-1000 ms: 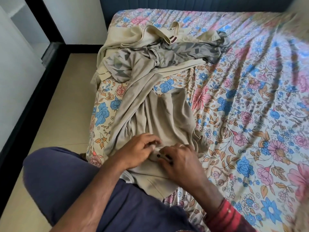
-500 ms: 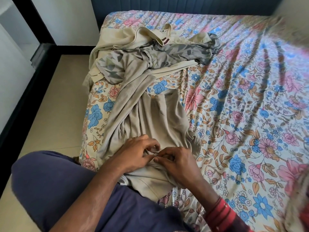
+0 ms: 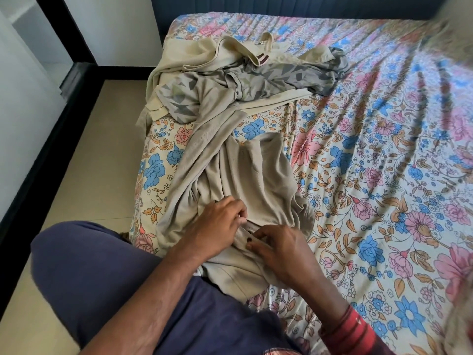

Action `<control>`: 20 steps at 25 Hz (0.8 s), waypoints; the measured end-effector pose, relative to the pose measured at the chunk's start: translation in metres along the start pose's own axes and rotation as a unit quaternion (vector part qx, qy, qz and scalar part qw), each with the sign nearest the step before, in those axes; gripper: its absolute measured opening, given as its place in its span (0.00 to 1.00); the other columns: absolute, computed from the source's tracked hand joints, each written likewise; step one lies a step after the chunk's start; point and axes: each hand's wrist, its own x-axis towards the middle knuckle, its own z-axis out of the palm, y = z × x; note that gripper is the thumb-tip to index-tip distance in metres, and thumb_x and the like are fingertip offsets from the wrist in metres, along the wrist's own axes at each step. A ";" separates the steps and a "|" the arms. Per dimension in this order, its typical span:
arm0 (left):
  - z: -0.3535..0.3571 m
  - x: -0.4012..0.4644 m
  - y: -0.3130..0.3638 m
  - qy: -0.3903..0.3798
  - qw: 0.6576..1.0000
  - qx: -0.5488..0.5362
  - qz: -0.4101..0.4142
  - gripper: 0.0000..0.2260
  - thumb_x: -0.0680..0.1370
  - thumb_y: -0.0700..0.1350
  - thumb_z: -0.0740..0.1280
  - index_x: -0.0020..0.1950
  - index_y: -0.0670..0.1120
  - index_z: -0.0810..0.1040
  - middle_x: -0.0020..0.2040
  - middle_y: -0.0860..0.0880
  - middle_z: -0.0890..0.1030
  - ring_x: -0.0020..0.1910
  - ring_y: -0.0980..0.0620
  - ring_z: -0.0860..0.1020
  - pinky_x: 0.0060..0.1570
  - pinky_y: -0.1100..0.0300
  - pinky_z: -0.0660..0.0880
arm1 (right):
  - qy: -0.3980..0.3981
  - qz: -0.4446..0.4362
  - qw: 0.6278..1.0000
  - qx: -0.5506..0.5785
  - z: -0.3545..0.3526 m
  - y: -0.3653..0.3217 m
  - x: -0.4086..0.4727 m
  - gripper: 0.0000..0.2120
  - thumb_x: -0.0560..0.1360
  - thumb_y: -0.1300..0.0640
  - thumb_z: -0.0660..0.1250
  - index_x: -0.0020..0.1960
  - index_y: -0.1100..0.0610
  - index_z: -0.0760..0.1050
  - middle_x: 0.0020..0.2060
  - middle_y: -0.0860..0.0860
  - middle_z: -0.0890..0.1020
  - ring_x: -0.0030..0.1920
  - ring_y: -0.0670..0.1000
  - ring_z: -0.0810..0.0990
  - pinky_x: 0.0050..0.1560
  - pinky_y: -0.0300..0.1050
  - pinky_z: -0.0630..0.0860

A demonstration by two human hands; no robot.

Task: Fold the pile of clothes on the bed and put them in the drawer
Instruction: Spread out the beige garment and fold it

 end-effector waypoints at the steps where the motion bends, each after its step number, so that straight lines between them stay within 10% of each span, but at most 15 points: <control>1: 0.000 -0.001 -0.001 0.007 1.000 -0.011 0.005 0.05 0.81 0.42 0.67 0.53 0.51 0.75 0.50 0.55 0.74 0.50 0.52 0.77 0.52 0.48 0.77 | 0.000 0.000 1.000 -0.008 -0.001 0.001 -0.001 0.10 0.74 0.44 0.75 0.47 0.50 0.86 0.40 0.47 0.86 0.40 0.46 0.82 0.43 0.43 0.76; 5: -0.004 -0.007 -0.006 -0.044 0.997 -0.045 0.053 0.16 0.77 0.35 0.68 0.56 0.55 0.82 0.56 0.59 0.74 0.58 0.61 0.71 0.61 0.58 0.69 | 0.047 -0.050 0.997 -0.022 0.003 0.002 -0.013 0.08 0.75 0.45 0.73 0.47 0.49 0.85 0.39 0.45 0.83 0.40 0.48 0.81 0.44 0.46 0.78; 20: -0.008 -0.014 -0.012 -0.065 0.998 0.019 -0.018 0.05 0.73 0.44 0.77 0.45 0.52 0.82 0.54 0.62 0.73 0.58 0.61 0.70 0.70 0.49 0.63 | 0.094 0.035 0.995 0.005 0.026 -0.010 -0.012 0.09 0.71 0.44 0.71 0.41 0.49 0.85 0.35 0.43 0.85 0.38 0.47 0.81 0.49 0.55 0.79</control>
